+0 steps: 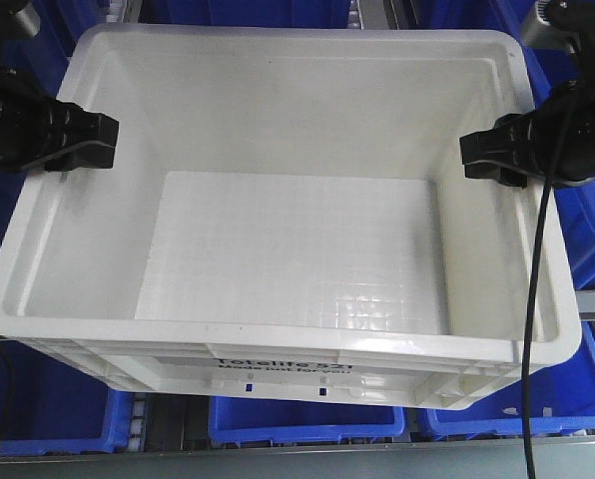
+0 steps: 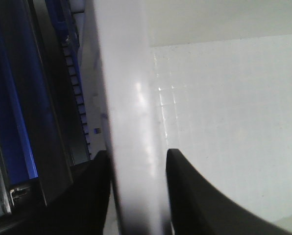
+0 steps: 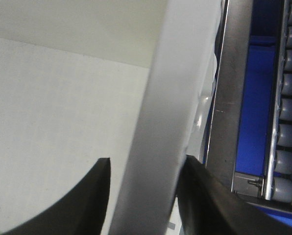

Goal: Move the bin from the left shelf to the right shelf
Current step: 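Hold the tote with both grippers above the roller tracks of the shelf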

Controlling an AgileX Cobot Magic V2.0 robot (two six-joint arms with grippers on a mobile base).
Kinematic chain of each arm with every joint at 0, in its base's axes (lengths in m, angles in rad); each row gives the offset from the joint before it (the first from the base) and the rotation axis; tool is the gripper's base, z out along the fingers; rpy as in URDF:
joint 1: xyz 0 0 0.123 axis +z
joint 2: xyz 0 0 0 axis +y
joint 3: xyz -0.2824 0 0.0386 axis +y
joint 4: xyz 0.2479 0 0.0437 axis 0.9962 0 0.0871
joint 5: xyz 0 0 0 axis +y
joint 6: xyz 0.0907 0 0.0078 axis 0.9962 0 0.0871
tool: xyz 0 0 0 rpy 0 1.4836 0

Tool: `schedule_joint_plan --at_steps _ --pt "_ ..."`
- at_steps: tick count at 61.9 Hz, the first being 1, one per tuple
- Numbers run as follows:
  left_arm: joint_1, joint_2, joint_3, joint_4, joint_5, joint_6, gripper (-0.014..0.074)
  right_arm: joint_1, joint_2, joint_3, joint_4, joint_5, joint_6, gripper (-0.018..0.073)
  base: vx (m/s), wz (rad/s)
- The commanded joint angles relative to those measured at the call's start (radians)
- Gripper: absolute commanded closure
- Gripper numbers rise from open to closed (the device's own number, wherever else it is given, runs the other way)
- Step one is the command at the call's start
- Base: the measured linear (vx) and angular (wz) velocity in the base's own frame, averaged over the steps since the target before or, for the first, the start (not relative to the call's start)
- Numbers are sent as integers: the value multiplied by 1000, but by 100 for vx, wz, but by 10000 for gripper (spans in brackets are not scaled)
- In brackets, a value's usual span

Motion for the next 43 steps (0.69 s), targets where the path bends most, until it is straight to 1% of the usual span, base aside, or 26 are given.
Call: schedule_joint_plan --at_steps 1,43 --pt "-7 -50 -44 -69 -48 30 598 -6 -36 -47 -6 -115 -26 567 8 8" --pt "-7 -50 -44 -69 -48 30 598 -6 -36 -47 -6 -115 -26 567 6 0"
